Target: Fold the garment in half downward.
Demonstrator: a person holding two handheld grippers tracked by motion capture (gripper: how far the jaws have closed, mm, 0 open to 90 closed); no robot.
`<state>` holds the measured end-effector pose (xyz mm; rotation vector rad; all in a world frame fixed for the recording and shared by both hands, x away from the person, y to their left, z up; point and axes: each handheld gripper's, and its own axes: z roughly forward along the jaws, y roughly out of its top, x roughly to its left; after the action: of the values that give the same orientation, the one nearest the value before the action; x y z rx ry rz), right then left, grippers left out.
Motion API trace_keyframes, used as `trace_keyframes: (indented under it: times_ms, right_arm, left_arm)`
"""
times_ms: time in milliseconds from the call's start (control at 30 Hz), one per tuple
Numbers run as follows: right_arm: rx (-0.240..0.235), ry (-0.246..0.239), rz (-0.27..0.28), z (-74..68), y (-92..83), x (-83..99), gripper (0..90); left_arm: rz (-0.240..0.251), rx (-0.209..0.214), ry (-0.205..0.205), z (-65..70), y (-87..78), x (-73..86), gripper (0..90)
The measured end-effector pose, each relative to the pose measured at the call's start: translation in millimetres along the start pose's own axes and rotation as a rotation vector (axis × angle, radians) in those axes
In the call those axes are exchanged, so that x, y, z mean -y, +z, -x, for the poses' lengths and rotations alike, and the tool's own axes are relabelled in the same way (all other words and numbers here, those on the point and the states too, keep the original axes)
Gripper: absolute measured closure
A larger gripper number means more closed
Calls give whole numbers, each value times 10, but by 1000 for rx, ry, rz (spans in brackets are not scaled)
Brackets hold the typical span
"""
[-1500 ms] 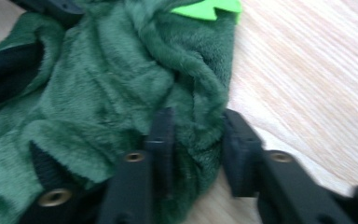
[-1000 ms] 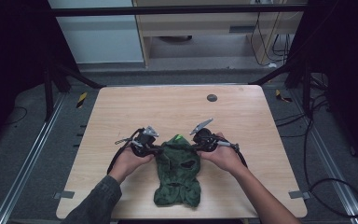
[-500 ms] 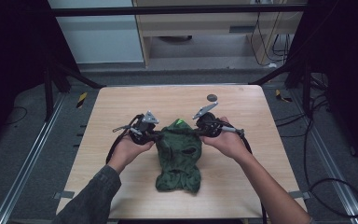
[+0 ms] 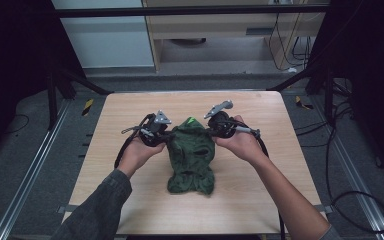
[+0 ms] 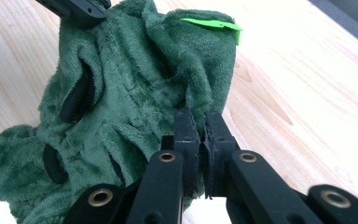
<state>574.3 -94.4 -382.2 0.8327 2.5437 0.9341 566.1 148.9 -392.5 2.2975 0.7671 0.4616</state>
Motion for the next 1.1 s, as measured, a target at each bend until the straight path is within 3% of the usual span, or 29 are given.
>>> trace_keyframes:
  times_ms: [467,1100]
  right_arm:
    - [29,-28,11,24,-17,-143,861]
    - [75,-20,40,128,-51,-260,860]
  left_arm:
    - [13,-36,-2,-89,-45,-66,829]
    - [38,-85,-8,-200,-19,-250,828]
